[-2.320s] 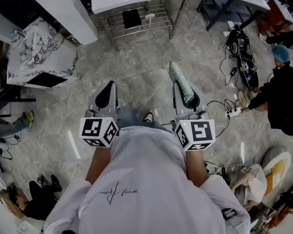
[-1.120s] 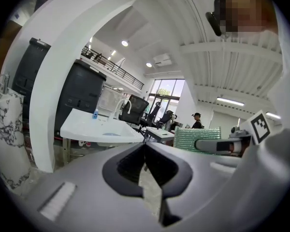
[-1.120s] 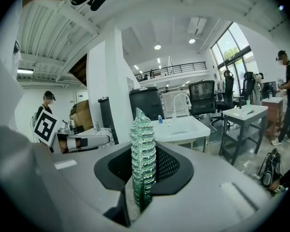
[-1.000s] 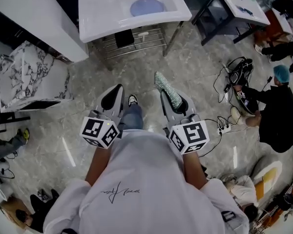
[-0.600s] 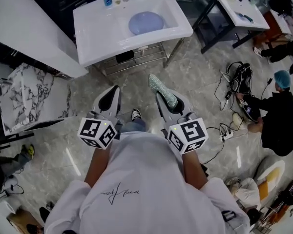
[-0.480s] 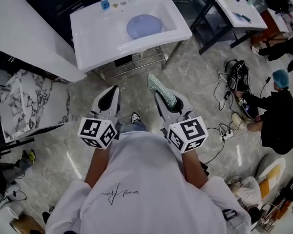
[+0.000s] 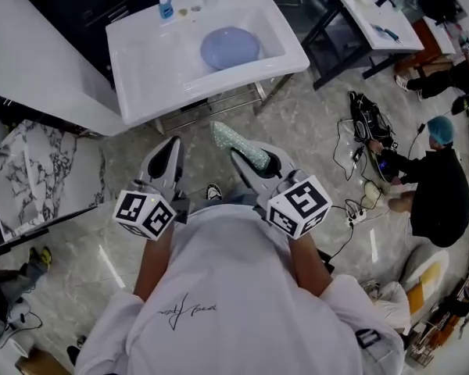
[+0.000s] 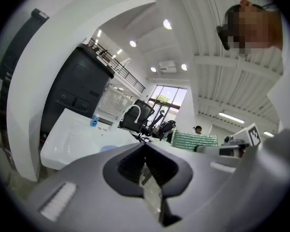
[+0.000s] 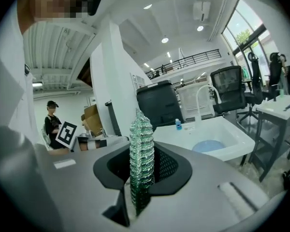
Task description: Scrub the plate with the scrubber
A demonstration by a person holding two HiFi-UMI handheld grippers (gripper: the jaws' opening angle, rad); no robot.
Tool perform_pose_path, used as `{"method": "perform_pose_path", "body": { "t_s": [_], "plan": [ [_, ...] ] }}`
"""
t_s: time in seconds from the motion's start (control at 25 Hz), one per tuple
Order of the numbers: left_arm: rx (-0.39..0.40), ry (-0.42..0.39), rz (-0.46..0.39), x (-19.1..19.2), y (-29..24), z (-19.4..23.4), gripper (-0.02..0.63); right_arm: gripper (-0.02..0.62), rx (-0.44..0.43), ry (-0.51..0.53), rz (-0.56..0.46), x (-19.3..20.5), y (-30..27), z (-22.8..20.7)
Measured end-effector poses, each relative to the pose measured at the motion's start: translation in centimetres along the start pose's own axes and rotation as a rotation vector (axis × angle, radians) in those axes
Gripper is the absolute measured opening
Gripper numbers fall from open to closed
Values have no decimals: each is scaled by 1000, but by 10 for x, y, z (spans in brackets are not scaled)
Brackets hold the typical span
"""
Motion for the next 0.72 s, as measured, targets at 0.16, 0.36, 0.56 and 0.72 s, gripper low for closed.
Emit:
{"method": "perform_pose_path", "body": {
  "t_s": [0.16, 0.36, 0.56, 0.72],
  "plan": [
    [-50, -20, 25, 2, -3, 15, 3, 63, -105, 3, 50, -2, -11, 3],
    [-84, -28, 53, 5, -12, 29, 3, 63, -82, 60, 102, -10, -28, -14],
    [-99, -9, 33, -3, -43, 39, 3, 63, -65, 89, 86, -27, -50, -50],
    [-124, -13, 28, -13, -76, 53, 3, 63, -102, 108, 95, -39, -78, -75]
  ]
}}
Point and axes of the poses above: the fingertips, and each gripper's own axes: y backward along the fingers, z to its left, x out of its underside, the point moved 6 cm from there along y, backward along the fingers, and after that the axes turned 5 degrees about -y, right-handed, at the moved point
